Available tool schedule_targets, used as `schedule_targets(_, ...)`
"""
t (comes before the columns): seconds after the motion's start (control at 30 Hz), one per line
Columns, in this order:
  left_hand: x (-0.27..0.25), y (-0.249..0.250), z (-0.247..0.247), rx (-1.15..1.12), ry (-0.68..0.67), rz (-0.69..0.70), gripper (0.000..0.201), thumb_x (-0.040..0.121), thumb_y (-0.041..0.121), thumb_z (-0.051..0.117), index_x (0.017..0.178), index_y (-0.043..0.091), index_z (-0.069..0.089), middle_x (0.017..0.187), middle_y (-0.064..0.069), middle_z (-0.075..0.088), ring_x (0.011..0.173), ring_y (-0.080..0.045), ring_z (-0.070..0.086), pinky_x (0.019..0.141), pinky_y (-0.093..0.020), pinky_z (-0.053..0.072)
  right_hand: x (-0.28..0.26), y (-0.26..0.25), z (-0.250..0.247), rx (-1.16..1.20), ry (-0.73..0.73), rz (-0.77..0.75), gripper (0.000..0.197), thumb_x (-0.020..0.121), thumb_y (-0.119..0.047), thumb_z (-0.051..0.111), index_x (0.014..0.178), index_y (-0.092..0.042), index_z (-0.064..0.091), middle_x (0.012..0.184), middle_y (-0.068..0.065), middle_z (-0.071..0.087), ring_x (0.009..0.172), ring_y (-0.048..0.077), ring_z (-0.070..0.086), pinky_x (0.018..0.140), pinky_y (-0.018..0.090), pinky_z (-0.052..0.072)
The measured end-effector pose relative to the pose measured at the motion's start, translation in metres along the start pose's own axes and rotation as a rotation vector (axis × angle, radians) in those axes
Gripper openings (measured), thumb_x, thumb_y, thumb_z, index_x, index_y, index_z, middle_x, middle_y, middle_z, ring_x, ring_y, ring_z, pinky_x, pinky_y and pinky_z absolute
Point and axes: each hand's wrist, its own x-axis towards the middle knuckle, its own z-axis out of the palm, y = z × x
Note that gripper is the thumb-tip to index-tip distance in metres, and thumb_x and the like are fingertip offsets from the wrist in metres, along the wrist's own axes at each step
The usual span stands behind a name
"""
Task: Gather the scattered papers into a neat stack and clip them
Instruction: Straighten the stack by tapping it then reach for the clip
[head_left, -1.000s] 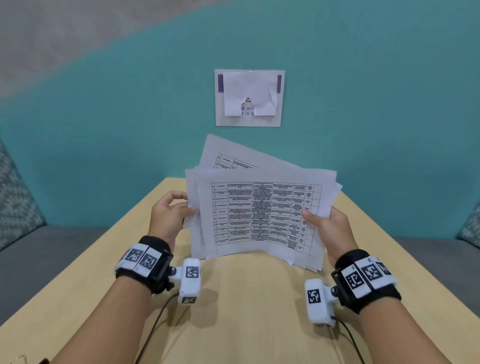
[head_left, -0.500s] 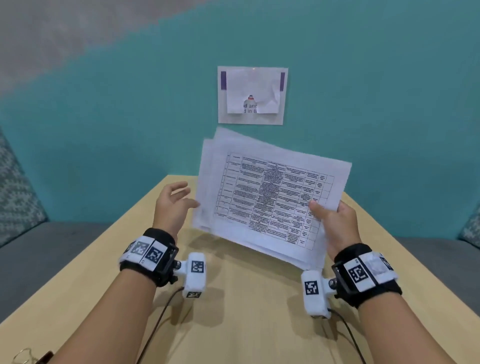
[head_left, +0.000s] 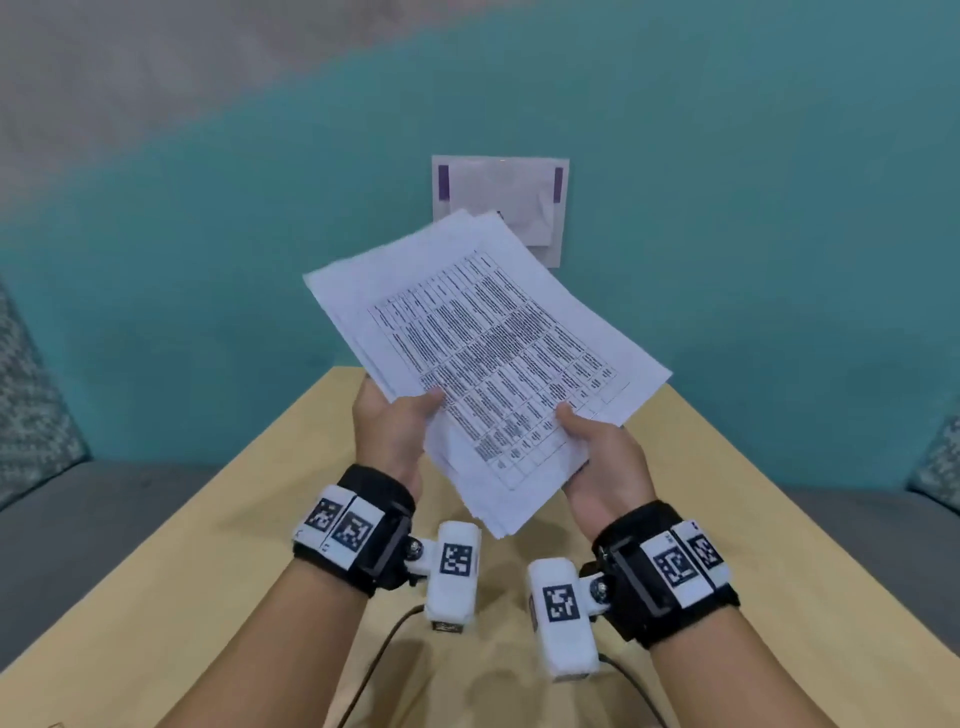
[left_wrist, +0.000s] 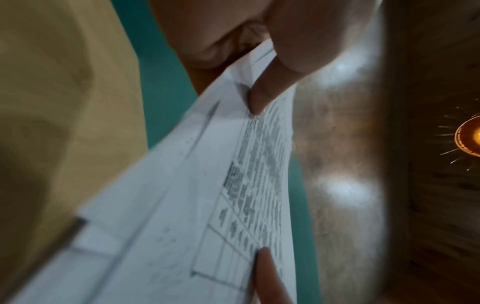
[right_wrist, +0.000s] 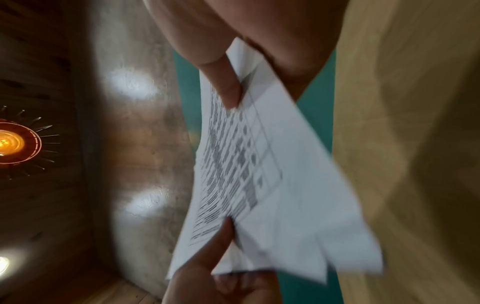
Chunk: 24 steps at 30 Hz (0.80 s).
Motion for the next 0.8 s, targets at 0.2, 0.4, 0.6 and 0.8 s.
schedule_targets(0.2,0.015,0.025,-0.027,0.202,-0.05,0.175,0.044,0.086,-0.016,0.067,0.113,0.018,0.063,0.107,0.0,0.074,0.102,-0.023,0.071,0.088,-0.039,0.058,0.005,-0.023,-0.019,-0.301,0.217,-0.234,0.065,0.084,-0.019,0.078,0.14,-0.026,0.045,0.137,0.003,0.058,0.115,0.014,0.058,0.105,0.044,0.044)
schedule_targets(0.4,0.01,0.019,-0.026,0.359,-0.285,0.07,0.049,0.085,-0.018,0.064,0.125,0.011,0.06,0.106,-0.008,0.073,0.093,-0.024,0.07,0.072,-0.03,0.056,0.001,-0.046,-0.023,-0.462,-0.075,-0.157,0.049,0.088,-0.013,0.07,0.135,-0.018,0.055,0.121,0.007,0.073,0.112,0.03,0.067,0.102,0.053,0.048)
schedule_targets(0.6,0.004,0.003,-0.012,0.411,-0.29,0.081,0.039,0.092,-0.012,0.061,0.127,0.007,0.062,0.115,-0.005,0.074,0.102,-0.022,0.071,0.089,-0.038,0.058,0.0,-0.038,-0.013,-0.586,-0.011,-0.353,0.027,0.091,0.003,0.06,0.1,-0.021,0.068,0.104,0.0,0.075,0.1,0.024,0.07,0.093,0.04,0.055)
schedule_targets(0.8,-0.001,-0.006,-0.003,0.344,-0.27,0.103,0.04,0.095,-0.002,0.062,0.13,0.019,0.057,0.12,0.002,0.072,0.106,-0.013,0.07,0.095,-0.033,0.054,0.001,-0.033,-0.012,-0.551,0.016,-0.413,0.037,0.089,0.006,0.056,0.109,-0.025,0.061,0.107,-0.008,0.071,0.099,0.014,0.066,0.084,0.03,0.051)
